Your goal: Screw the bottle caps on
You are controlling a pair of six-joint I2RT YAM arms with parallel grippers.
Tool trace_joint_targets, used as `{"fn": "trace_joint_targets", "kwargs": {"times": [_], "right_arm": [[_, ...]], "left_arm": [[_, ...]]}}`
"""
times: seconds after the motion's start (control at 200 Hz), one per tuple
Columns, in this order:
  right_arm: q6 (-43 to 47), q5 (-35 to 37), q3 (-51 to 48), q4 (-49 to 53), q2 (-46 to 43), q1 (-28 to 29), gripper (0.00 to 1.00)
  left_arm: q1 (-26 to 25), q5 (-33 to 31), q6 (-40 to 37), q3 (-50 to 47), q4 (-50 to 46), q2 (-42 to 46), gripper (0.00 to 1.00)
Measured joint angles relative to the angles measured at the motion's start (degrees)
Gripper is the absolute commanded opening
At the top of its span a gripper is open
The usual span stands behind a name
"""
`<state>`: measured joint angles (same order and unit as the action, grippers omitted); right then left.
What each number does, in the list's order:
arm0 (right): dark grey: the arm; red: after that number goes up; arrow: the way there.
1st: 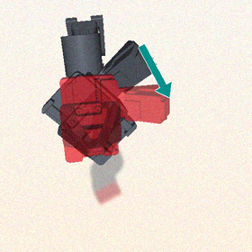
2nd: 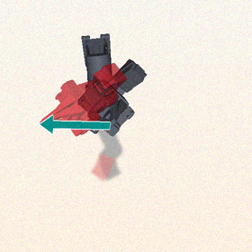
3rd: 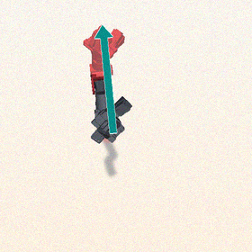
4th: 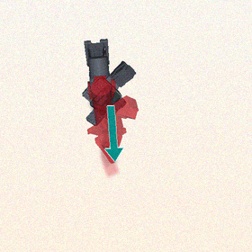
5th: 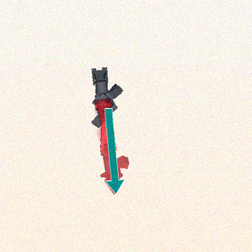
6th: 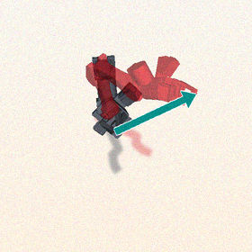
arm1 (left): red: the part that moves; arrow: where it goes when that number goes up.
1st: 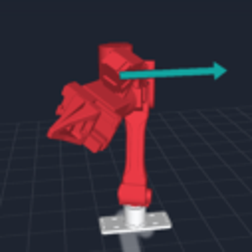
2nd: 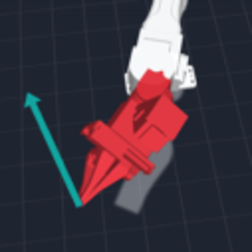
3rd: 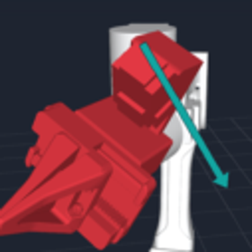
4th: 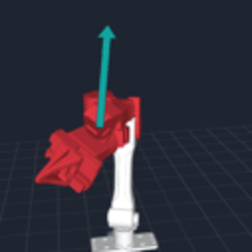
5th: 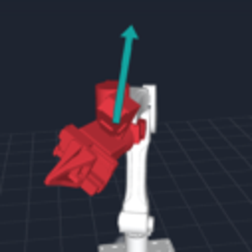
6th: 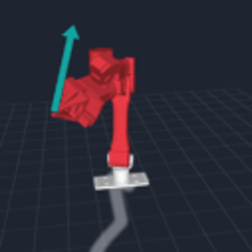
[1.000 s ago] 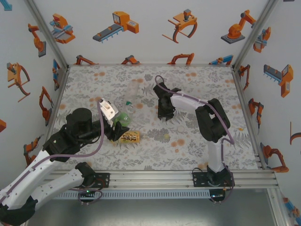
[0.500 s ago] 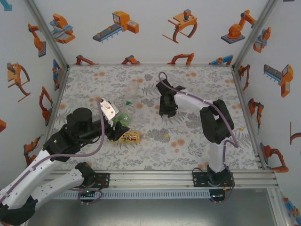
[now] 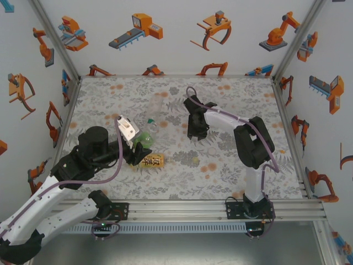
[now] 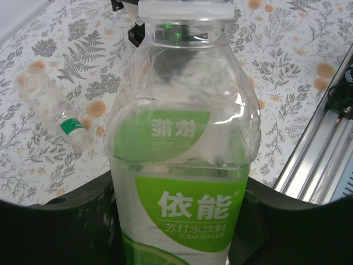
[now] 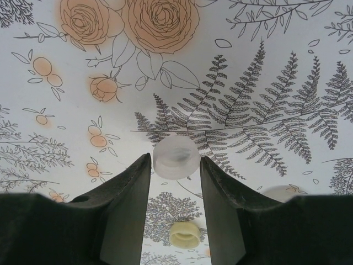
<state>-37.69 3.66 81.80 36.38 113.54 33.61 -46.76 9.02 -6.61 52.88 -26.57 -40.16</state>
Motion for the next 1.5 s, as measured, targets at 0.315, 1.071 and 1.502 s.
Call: {"fn": "trace_joint_targets", "kwargs": {"times": [0.315, 1.071, 1.502], "right_arm": [[0.02, 0.07, 0.0, -0.24, 0.0, 0.0, 0.42], [0.02, 0.07, 0.44, 0.22, 0.0, 0.0, 0.39], [0.02, 0.04, 0.46, 0.22, 0.0, 0.0, 0.35]], "left_arm": [[0.0, -0.02, 0.0, 0.0, 0.02, 0.0, 0.0], [0.0, 0.02, 0.2, 0.0, 0.04, -0.63, 0.0], [0.0, 0.02, 0.2, 0.0, 0.04, -0.63, 0.0]]}}
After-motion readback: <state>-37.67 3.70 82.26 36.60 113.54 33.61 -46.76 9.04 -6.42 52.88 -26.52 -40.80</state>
